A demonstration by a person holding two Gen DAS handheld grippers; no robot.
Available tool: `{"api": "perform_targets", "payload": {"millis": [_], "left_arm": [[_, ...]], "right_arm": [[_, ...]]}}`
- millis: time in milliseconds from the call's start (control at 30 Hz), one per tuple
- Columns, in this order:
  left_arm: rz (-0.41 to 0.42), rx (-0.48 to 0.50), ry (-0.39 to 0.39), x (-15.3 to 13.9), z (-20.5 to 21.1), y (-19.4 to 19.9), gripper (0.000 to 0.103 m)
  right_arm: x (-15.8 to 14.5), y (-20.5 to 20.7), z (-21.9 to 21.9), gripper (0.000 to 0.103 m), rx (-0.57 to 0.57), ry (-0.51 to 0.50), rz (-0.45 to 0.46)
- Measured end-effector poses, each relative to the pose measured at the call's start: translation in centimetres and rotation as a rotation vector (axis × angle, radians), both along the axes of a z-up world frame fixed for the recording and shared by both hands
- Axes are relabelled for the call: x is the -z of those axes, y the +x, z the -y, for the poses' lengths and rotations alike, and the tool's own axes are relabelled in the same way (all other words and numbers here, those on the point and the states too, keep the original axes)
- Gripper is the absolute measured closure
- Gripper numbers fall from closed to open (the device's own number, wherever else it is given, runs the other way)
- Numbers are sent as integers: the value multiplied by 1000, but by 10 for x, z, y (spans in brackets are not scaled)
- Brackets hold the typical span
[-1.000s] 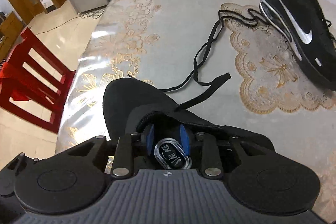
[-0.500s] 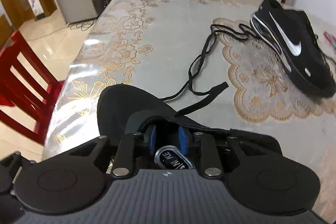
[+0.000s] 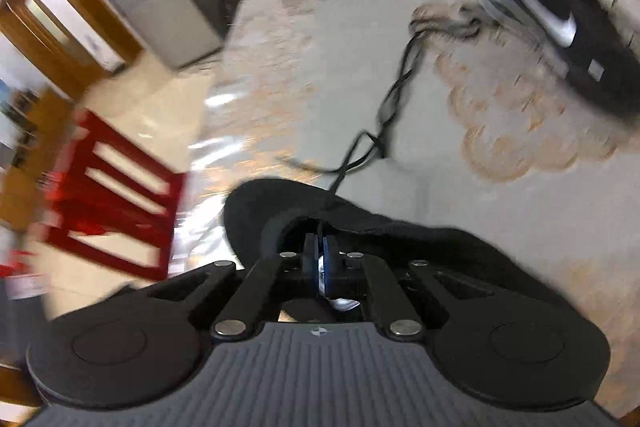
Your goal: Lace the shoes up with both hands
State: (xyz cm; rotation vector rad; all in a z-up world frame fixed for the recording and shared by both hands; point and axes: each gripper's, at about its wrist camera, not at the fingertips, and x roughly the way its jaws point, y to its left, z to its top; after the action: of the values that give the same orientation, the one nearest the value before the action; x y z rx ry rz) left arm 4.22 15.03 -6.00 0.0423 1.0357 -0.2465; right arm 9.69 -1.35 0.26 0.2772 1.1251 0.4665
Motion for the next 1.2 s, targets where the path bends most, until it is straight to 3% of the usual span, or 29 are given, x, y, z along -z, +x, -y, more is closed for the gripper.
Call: {"api": "perform_targets", "payload": {"millis": [200,300,400,500,533,567,633,667,733,800,900,1033,1067,1133,1200], "left_arm": [[6,28,-26,0,3,1,1],[8,30,-24,-1,4,1,1],[7,28,-23,0,4,1,1],[14,13,17,1,6,1,1],[14,12,22,1,7,1,1],[14,7,17,1,6,0,1],[17,1,12,0,6,-2,1],[21,-2,14,-1,6,-3,1],[32,-17,17,-3,6,-7,1],[35,-46,11,-5,5,-10,1],[27,-114,10,-5,6,-12,1],[-1,-221,-16,-4,7,-8,0],[-6,-251,-25,-6,7,-7,1],[-4,-324,-5,-11,9,-5,1],[9,-389,25,-18,12,-3,1]], "right_arm": [[-3,-11,21,99,-39,296,-155],[-11,-16,26,99,-66,355,-143],[-24,-23,29,101,-123,483,-133],[-47,-27,33,103,-179,765,-91],[-58,-27,32,103,-192,785,-41],[-71,-28,32,103,-205,771,21],[-91,-27,26,99,-256,612,160],[-97,-25,20,91,-291,476,228],[-93,-18,2,79,-354,109,331],[-74,-5,-4,80,-388,-154,382],[-36,28,6,80,-362,-393,340],[14,51,25,80,-413,-534,188],[20,48,27,82,-434,-496,153],[27,40,31,100,-463,-396,100],[27,30,37,99,-490,-328,70]]}}
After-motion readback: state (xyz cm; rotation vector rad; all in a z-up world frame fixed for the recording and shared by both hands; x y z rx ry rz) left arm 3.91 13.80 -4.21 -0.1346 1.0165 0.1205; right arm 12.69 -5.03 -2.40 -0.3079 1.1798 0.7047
